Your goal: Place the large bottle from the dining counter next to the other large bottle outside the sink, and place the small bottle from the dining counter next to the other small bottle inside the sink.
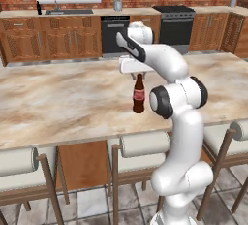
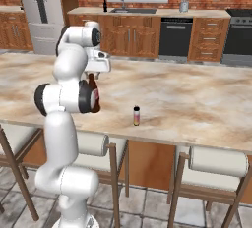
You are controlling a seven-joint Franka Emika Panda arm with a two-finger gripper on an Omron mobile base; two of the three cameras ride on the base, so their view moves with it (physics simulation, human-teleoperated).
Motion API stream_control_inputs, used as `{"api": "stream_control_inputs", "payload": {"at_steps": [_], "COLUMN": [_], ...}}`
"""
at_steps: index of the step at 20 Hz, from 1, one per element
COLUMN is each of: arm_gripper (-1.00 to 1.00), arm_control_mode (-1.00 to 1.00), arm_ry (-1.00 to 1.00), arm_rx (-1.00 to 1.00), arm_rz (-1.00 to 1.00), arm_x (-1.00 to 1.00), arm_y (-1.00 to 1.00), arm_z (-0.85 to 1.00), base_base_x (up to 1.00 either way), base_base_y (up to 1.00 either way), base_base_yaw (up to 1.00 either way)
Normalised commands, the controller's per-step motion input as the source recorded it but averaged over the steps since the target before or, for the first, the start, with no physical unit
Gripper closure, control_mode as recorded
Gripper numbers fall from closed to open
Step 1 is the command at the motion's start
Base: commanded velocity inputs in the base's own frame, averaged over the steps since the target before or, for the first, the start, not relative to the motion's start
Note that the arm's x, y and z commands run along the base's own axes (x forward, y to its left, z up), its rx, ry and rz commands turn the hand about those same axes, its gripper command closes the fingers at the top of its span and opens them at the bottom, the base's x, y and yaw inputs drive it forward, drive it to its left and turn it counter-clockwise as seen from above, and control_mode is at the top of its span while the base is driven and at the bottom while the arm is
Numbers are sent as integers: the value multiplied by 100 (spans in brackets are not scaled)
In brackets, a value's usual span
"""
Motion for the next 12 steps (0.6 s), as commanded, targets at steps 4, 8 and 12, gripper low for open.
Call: {"api": "stream_control_inputs", "payload": {"at_steps": [4, 8, 12], "arm_gripper": [100, 100, 100], "arm_control_mode": [-100, -100, -100], "arm_ry": [-19, -28, -20], "arm_rx": [1, 0, 0], "arm_rz": [0, 0, 0], "arm_x": [-66, -50, -33], "arm_y": [0, 0, 0], "arm_z": [27, 17, 11], "base_base_x": [0, 0, 0], "base_base_y": [0, 0, 0], "base_base_yaw": [0, 0, 0]}}
